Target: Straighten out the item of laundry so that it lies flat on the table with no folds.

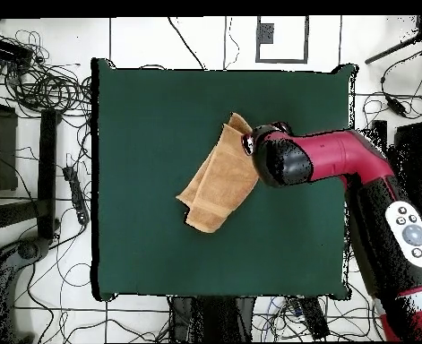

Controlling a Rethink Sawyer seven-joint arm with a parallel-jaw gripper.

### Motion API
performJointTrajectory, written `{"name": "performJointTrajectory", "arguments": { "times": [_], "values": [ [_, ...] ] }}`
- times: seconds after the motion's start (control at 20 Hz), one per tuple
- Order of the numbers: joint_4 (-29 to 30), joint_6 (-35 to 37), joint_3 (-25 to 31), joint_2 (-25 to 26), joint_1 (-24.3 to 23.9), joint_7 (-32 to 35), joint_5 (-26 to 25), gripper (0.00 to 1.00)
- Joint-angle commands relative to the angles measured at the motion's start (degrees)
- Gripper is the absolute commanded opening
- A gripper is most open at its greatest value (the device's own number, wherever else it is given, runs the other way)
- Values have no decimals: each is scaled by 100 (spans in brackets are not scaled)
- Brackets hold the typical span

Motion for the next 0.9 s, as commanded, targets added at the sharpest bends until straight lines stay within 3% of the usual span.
{"name": "performJointTrajectory", "arguments": {
  "times": [0.05, 0.9],
  "values": [
    [-785, 1308, 340, 295, 570, -1864, 370, 0],
    [-1807, 2145, 247, 559, 1057, -1708, 719, 0]
  ]
}}
